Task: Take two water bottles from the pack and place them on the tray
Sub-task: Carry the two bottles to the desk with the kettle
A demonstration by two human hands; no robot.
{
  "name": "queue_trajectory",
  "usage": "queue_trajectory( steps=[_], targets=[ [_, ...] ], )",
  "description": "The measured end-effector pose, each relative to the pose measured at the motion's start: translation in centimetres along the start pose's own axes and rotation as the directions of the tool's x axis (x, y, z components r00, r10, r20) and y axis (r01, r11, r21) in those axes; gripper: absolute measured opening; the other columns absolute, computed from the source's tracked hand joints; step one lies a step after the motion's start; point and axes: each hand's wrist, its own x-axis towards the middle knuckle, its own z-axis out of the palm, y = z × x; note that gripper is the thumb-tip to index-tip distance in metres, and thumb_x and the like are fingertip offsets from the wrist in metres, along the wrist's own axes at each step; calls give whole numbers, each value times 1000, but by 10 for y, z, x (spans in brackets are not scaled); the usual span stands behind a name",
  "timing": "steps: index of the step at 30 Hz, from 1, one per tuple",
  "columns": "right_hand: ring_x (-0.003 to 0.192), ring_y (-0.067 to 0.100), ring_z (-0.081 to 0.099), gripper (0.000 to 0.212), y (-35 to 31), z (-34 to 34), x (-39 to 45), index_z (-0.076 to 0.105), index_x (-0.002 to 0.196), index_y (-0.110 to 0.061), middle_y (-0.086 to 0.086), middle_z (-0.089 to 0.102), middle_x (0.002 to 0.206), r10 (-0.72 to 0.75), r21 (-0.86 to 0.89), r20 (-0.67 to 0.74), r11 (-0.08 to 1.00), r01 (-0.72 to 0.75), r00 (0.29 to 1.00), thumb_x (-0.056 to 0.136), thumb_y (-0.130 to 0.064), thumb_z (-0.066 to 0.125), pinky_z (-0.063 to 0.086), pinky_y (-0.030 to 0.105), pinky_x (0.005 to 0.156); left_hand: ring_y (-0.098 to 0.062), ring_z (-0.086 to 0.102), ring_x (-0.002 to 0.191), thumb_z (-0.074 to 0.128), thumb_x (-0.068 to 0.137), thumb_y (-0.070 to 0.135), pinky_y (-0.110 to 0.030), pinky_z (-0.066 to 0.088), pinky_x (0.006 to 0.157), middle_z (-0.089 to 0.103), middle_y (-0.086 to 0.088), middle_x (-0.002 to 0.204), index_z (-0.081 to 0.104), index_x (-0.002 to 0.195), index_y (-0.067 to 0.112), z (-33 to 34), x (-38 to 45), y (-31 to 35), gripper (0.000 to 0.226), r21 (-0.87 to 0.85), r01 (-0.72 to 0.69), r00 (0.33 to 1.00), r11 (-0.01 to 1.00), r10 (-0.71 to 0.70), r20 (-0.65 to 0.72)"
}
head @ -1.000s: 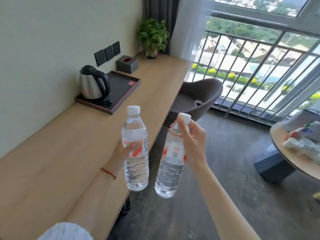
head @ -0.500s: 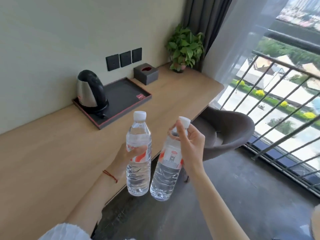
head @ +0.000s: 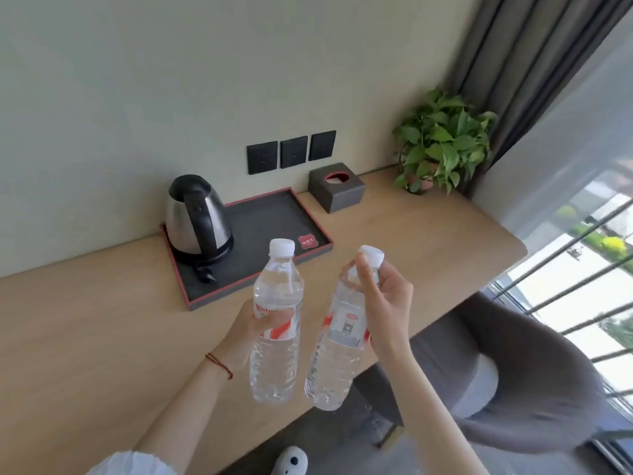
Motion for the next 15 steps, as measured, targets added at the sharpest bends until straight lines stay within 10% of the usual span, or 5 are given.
queue_trajectory(
  steps=[6, 12, 15],
  targets=[
    [65, 43, 59, 61, 6, 5, 69, 63, 76, 4, 33, 64, 78, -14, -35, 112, 999, 18, 994, 77, -57, 59, 53, 55, 62, -7, 70, 81, 84, 39, 59, -19, 56, 70, 76, 9, 83, 71, 92, 33, 9, 49, 5, 60, -48, 2, 996, 999, -6, -91],
    [53, 3, 59, 29, 28, 11, 117, 69, 68, -32, -11, 70, 62, -39, -70, 340, 995, 67, 940, 79, -57, 58, 48, 17, 51, -8, 71, 84, 85, 42, 49, -17, 55, 68, 76, 9, 85, 68, 94, 31, 28, 64, -5, 58, -46, 38, 951, 998, -50, -306],
    [61, 23, 66, 37, 40, 12, 131, 71, 75, -27, -2, 76, 72, -29, -93, 481, 992, 83, 876, 77, -61, 57, 56, 38, 58, -8, 71, 86, 80, 46, 42, -18, 54, 70, 76, 9, 86, 68, 95, 29, 43, 63, -16, 52, -42, 68, 882, 997, -80, -465]
  ],
)
